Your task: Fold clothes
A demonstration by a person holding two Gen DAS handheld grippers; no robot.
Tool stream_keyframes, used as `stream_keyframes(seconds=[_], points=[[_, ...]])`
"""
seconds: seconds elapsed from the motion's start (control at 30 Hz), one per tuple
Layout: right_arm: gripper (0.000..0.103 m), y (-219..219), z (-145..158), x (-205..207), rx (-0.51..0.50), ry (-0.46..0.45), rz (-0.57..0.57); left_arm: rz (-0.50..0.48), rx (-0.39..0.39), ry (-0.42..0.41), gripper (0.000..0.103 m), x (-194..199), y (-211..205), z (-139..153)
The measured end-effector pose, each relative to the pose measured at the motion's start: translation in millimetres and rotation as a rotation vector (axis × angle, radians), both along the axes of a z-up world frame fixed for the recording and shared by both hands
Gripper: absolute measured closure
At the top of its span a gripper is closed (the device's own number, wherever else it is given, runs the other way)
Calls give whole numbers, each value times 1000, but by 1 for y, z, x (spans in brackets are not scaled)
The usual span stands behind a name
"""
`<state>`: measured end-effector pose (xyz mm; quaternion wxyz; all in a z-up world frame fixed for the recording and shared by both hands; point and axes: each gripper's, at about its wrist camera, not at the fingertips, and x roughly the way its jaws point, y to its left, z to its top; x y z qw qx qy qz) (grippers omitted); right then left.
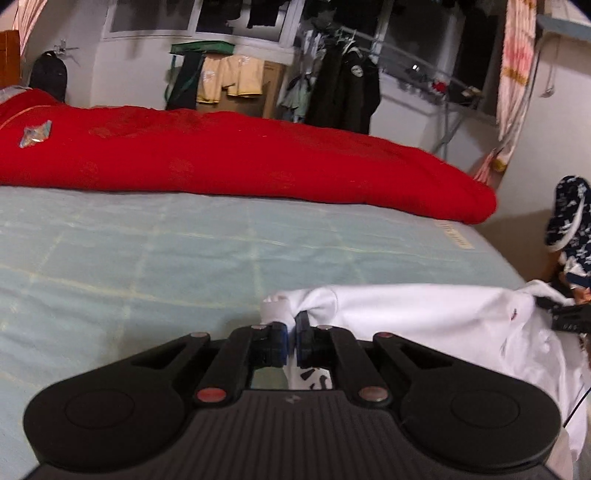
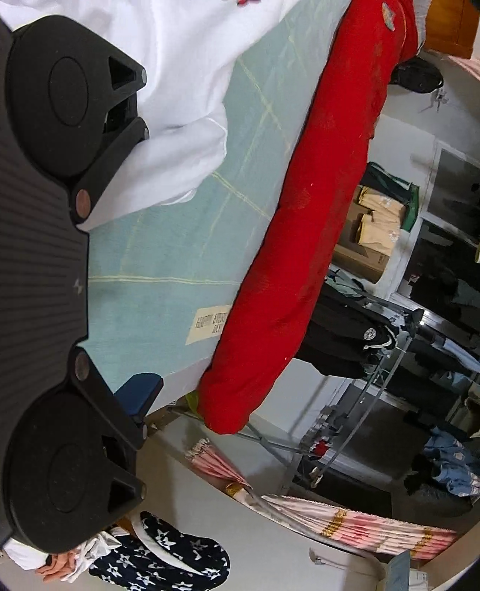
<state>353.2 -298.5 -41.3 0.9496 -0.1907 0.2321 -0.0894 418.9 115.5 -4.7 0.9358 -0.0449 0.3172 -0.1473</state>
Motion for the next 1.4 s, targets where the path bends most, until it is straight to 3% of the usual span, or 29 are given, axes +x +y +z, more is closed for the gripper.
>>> stream_keyframes(seconds=[0.07, 0.17, 0.27, 0.43, 0.57, 0.7, 1.03, 1.13, 1.3, 1.4], points=[[0, -2, 0, 17, -1, 1, -13, 23, 44, -10, 101, 12, -1, 0], [0, -5, -3, 40, 0, 7, -30, 32, 43, 12, 101, 27, 3, -6], [0, -3, -18, 61, -8, 79, -36, 30, 87, 53, 101, 44, -11, -25], [0, -6, -44, 65, 46, 186, -16, 31, 87, 154, 97, 50, -14, -61], [0, -15, -39, 52, 135, 210, -7, 33, 78, 179, 89, 43, -9, -63], [0, -20, -17, 26, 241, 222, 36, 9, 9, 218, 69, 24, 3, -53], [0, 20, 14, -63, 263, 291, 206, -67, -64, 299, 63, -67, 5, -39], [0, 26, 19, -95, 292, 289, 219, -82, -124, 331, 59, -94, 4, -46], [0, 28, 12, -156, 392, 279, 228, -86, -189, 362, 55, -134, -1, -61], [0, 27, 3, -190, 481, 265, 212, -66, -282, 382, 53, -151, 3, -69]])
